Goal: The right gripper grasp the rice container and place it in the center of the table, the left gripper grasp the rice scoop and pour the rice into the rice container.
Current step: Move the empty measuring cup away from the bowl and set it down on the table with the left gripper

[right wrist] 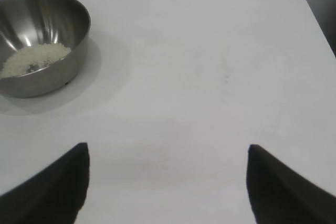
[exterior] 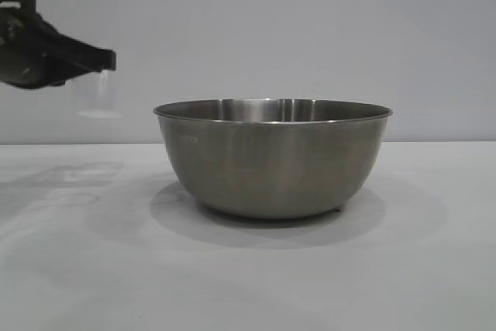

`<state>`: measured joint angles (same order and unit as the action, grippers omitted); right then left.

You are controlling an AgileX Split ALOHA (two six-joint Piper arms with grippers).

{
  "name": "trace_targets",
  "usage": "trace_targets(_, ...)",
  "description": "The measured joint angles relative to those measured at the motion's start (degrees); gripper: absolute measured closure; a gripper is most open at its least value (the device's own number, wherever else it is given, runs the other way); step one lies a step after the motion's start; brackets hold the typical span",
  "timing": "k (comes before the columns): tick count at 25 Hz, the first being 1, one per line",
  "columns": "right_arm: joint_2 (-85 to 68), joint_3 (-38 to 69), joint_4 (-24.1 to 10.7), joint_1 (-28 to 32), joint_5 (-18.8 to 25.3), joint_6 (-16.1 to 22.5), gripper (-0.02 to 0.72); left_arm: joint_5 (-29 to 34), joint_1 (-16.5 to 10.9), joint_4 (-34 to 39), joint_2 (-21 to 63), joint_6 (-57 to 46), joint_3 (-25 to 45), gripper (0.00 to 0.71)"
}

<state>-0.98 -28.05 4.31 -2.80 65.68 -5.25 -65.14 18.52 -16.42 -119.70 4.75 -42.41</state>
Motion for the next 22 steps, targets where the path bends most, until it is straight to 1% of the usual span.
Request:
trace_targets(7, 0.00, 0.00, 0.00, 0.00, 0.00, 0.00, 0.155, 0.00, -0.02, 0.97, -3.93, -0.04, 0.26, 0.710)
trace_targets(16, 0.00, 0.00, 0.00, 0.00, 0.00, 0.00, 0.155, 0.00, -0.02, 0.97, -4.36, -0.88, 1.87, 0.710)
trace_targets(17, 0.00, 0.00, 0.00, 0.00, 0.00, 0.00, 0.155, 0.00, -0.02, 0.97, -4.36, -1.51, 2.30, 0.674)
trace_targets(18, 0.00, 0.00, 0.00, 0.00, 0.00, 0.00, 0.155, 0.00, -0.02, 0.97, -4.36, -2.28, 2.63, 0.662)
trace_targets(19, 0.00, 0.00, 0.00, 0.00, 0.00, 0.00, 0.155, 0.00, -0.02, 0.97, -4.36, -3.18, 3.03, 0.609)
trace_targets(22, 0.00, 0.00, 0.00, 0.00, 0.00, 0.00, 0.155, 0.00, -0.02, 0.97, -4.36, -4.44, 4.10, 0.492)
